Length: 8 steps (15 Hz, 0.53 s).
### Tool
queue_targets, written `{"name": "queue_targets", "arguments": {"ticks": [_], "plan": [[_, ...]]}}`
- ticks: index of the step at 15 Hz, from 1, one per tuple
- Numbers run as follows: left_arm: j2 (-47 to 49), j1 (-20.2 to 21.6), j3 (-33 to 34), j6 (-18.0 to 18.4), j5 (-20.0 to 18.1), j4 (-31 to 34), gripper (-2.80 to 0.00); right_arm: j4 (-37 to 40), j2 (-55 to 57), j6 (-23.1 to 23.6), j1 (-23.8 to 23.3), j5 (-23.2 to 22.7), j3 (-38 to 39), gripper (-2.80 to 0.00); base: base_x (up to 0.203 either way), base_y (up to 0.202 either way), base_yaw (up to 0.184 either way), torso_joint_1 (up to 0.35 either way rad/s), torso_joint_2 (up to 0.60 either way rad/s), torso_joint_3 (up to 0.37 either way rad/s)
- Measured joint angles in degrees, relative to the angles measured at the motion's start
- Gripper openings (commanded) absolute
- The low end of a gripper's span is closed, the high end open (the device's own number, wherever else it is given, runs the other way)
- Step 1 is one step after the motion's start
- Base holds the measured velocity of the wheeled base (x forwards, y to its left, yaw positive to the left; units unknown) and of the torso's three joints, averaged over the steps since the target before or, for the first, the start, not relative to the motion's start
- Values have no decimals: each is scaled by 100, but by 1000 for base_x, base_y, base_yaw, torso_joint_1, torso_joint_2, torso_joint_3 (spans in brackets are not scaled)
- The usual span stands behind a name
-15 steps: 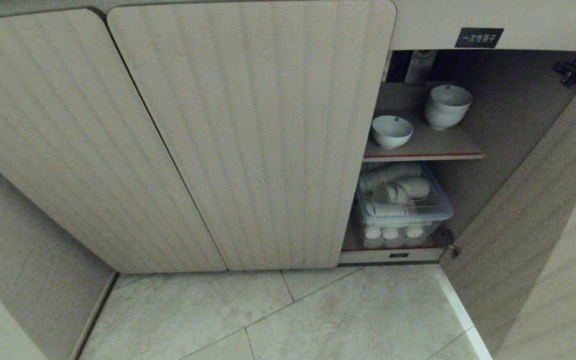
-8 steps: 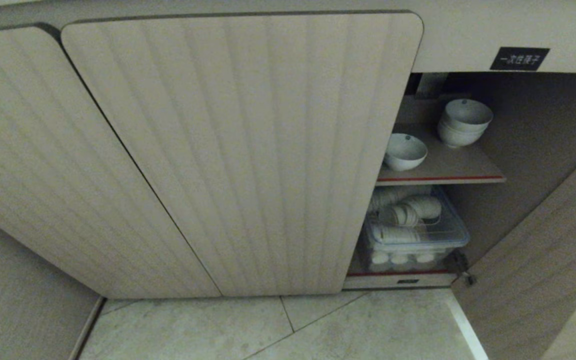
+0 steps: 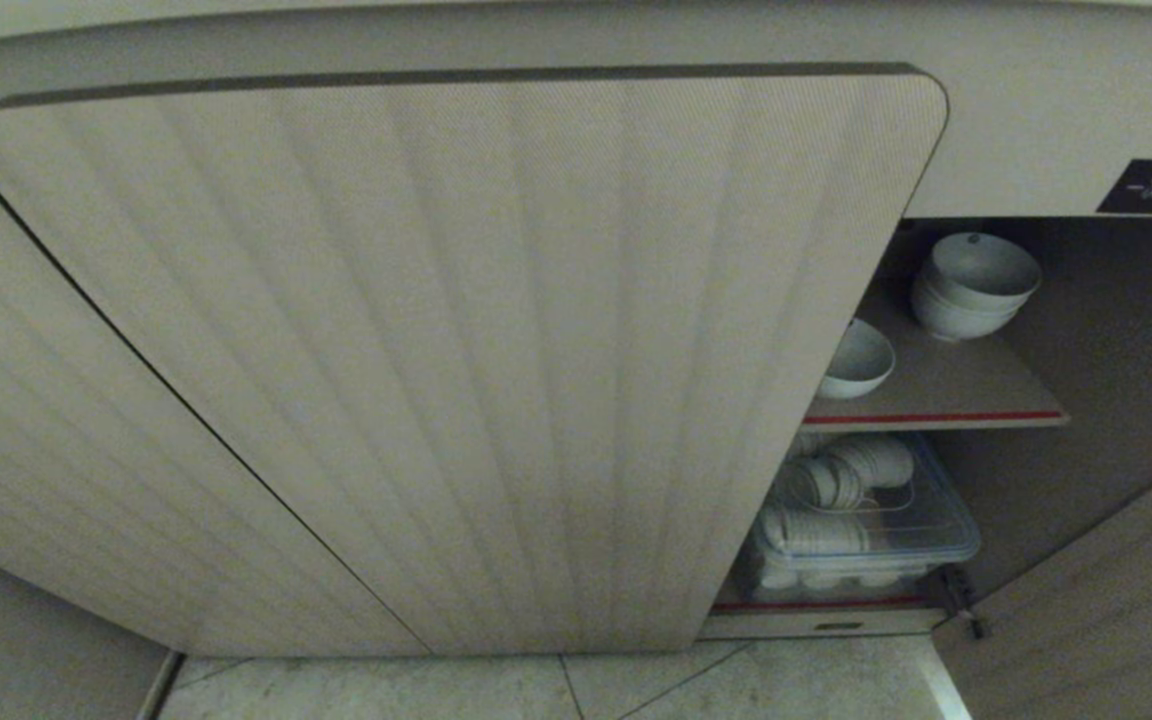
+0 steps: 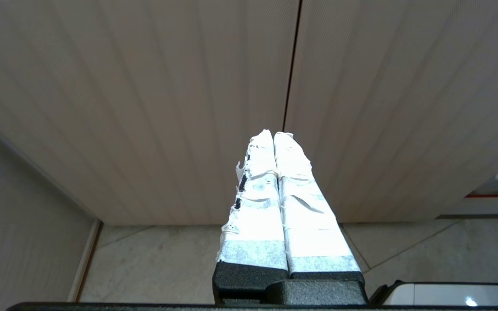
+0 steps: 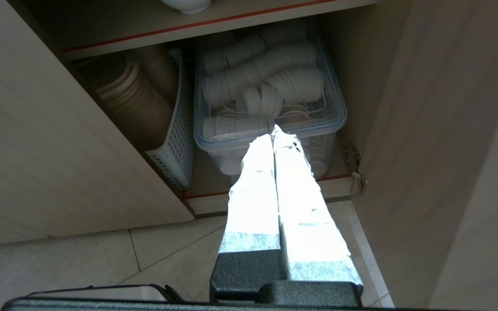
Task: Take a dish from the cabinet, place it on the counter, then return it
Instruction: Take the bowl from the cabinet
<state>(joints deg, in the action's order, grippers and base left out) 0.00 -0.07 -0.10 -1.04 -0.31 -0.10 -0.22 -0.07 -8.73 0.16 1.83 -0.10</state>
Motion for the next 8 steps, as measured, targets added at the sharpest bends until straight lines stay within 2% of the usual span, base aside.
{"name": "queue_targets", "arguments": {"ticks": [8], "plan": [[0, 2, 0, 0, 2, 0, -280, 0, 0, -2, 0, 2, 0, -280, 0, 0, 0, 0, 0, 0]]}}
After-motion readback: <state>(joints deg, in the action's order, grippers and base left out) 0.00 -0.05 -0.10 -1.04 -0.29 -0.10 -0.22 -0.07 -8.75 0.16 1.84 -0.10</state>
